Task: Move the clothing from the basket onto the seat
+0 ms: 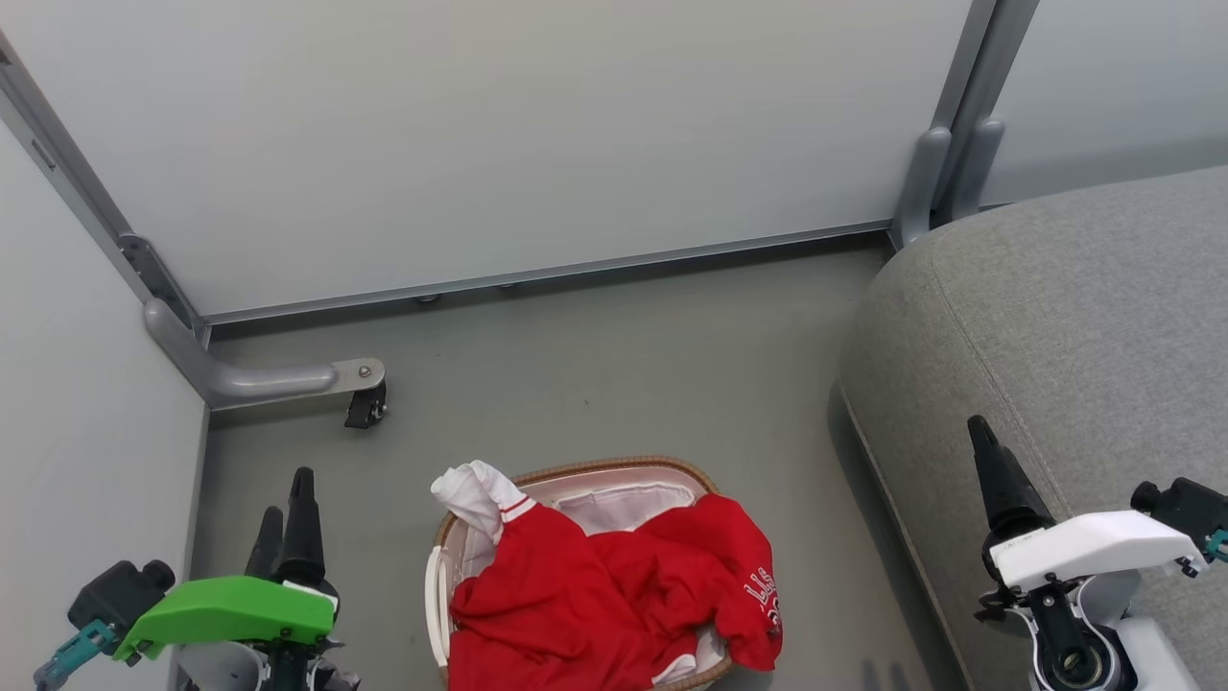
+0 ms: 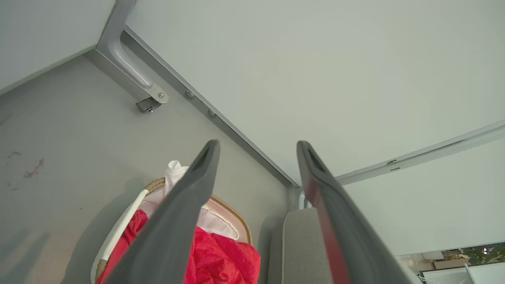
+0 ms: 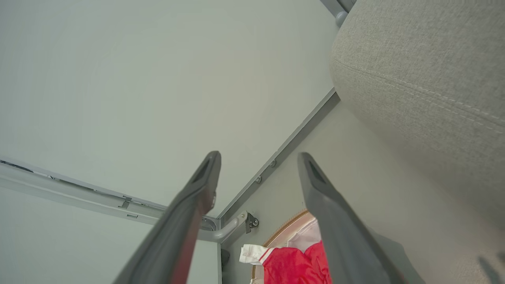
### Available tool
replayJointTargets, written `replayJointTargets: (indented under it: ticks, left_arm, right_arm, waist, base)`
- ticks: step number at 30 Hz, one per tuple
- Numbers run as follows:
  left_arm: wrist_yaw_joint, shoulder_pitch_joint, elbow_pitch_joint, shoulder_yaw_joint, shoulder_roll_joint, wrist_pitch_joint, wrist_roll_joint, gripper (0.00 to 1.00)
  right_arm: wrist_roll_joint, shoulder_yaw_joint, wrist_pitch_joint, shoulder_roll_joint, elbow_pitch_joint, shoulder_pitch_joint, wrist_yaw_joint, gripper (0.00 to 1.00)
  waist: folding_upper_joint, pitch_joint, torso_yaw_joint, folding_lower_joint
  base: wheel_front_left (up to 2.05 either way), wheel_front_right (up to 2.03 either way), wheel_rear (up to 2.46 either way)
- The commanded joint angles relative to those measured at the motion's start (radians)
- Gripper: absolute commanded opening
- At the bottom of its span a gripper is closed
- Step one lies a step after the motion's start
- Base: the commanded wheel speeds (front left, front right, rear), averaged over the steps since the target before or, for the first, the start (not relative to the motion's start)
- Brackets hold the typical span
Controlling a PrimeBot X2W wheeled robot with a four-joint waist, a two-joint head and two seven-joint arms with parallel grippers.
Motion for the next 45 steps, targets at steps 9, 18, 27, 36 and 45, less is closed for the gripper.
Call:
replayJointTargets:
  ticks: [9,18,27,36,45]
  left_arm:
    - [0.027,-0.034,-0.001,-0.040,0.028,-0.041,0.171,1.00]
    - [0.046,-0.040,0.012,-0.080,0.048,-0.070,0.294,1.00]
    - [0.064,-0.049,0.024,-0.108,0.054,-0.097,0.397,1.00]
    - [0.071,-0.048,0.039,-0.123,0.055,-0.122,0.490,1.00]
    - [0.077,-0.051,0.042,-0.132,0.055,-0.147,0.592,1.00]
  right_arm:
    - [-0.183,0.026,-0.042,-0.024,0.009,-0.046,0.000,1.00]
    - [-0.317,0.033,-0.073,-0.029,0.010,-0.056,0.000,1.00]
    - [-0.438,0.036,-0.099,-0.030,0.007,-0.062,0.000,1.00]
    - [-0.553,0.041,-0.125,-0.028,0.021,-0.066,0.000,1.00]
    - [-0.651,0.033,-0.150,-0.023,0.039,-0.076,0.000,1.00]
  waist:
    - [0.0000,0.003,-0.001,0.0000]
    - [0.0000,0.006,0.001,0.0000]
    - [0.0000,0.008,0.004,0.0000]
    - [0.0000,0.011,0.009,0.0000]
    - [0.0000,0.014,0.013,0.0000]
  base:
    - [0.00,0.00,0.00]
    - [0.00,0.00,0.00]
    - [0.00,0.00,0.00]
    - [0.00,0.00,0.00]
    - [0.00,0.00,0.00]
